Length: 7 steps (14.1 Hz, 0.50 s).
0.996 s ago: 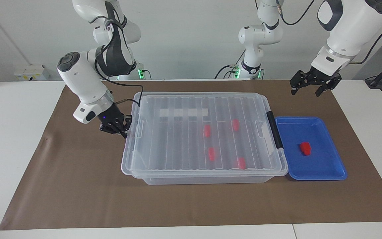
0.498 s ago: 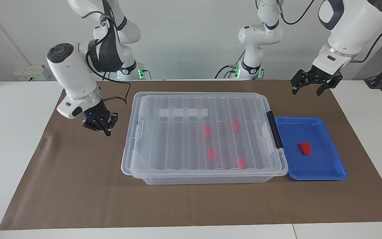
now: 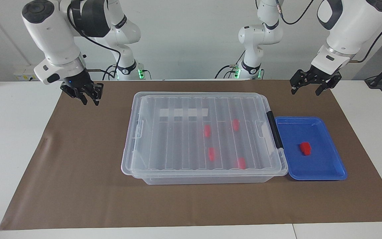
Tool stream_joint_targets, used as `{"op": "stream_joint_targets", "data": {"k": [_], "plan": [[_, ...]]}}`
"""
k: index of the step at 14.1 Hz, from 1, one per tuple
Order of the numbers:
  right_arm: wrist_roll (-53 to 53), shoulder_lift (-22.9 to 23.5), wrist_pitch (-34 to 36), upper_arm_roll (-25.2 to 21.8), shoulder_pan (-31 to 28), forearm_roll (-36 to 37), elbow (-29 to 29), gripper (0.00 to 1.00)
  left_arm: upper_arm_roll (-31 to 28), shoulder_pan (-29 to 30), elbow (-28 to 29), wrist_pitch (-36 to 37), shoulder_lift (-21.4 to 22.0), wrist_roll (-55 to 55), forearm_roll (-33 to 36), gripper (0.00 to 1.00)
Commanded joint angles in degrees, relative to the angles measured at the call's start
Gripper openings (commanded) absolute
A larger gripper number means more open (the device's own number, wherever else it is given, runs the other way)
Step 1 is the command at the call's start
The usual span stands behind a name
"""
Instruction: Place red block in blue tray from box
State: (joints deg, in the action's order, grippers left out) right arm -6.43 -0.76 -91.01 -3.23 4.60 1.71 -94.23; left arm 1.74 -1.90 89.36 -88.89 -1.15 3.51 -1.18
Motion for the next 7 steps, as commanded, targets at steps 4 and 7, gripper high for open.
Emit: {"op": "stream_joint_targets", "data": {"k": [4, 7], "plan": [[-0.5, -2.4, 3.7, -0.1, -1.0, -0.7, 0.3, 1.00, -0.6, -0.4, 2.3, -1.0, 1.9, -0.8, 0.3, 1.00], [2.1, -2.0, 5.5, 0.2, -1.1, -0.8, 2.7, 1.00, -0.5, -0.5, 2.2, -1.2, 1.9, -0.8, 0.3, 1.00]]}}
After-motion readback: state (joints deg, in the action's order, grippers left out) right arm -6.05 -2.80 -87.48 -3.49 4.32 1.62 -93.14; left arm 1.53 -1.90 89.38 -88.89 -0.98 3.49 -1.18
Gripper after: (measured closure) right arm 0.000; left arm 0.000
